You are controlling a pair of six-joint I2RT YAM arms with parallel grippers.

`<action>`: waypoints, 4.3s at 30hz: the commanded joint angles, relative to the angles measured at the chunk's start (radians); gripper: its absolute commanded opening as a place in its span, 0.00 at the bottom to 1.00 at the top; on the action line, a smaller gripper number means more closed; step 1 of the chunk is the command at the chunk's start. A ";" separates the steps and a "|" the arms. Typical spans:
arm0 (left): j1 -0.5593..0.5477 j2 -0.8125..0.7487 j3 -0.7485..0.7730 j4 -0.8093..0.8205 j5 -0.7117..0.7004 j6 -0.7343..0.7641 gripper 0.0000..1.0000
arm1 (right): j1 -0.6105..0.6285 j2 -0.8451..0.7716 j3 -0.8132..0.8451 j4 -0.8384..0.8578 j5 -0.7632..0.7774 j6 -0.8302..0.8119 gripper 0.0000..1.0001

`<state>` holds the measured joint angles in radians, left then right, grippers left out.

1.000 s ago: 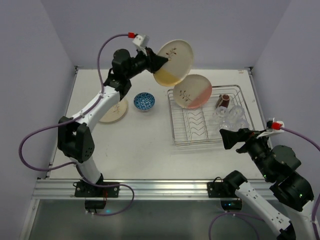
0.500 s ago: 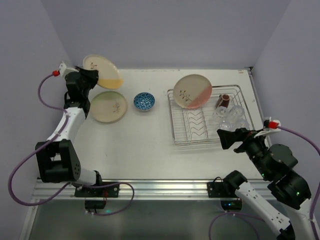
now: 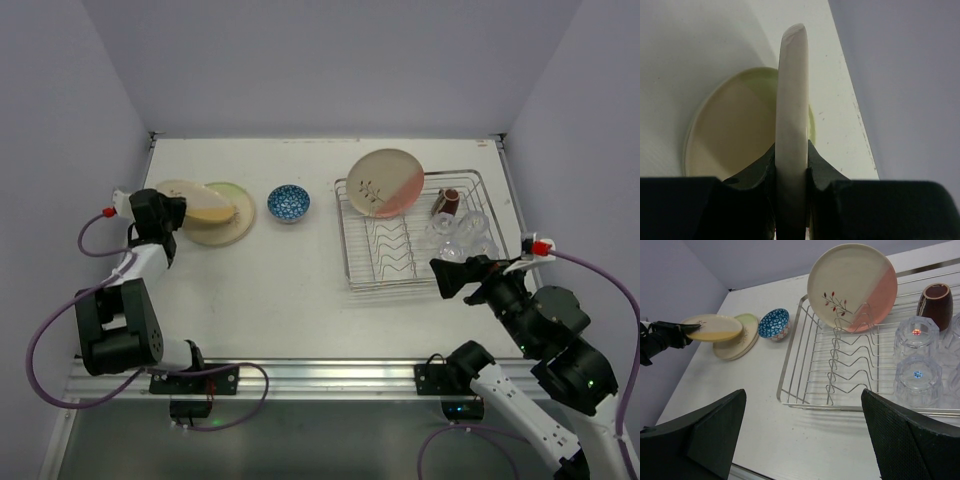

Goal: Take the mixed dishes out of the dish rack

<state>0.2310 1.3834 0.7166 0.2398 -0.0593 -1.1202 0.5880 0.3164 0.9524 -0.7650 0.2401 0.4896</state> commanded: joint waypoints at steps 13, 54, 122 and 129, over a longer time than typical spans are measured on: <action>0.013 0.167 -0.049 0.305 0.134 -0.064 0.00 | -0.002 0.026 -0.012 0.036 -0.019 0.000 0.99; -0.114 0.230 0.102 -0.238 -0.140 0.183 0.84 | -0.002 0.018 -0.040 0.067 -0.071 0.015 0.99; -0.685 0.953 1.409 -0.198 1.024 1.033 1.00 | -0.002 -0.040 0.020 -0.060 -0.058 -0.028 0.99; -0.684 1.056 1.517 -0.129 1.190 0.925 0.95 | -0.002 -0.056 0.031 -0.071 -0.070 -0.032 0.99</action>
<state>-0.4583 2.4157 2.1532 0.0212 1.0195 -0.1261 0.5880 0.2710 0.9489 -0.8261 0.1921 0.4767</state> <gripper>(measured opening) 0.959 0.989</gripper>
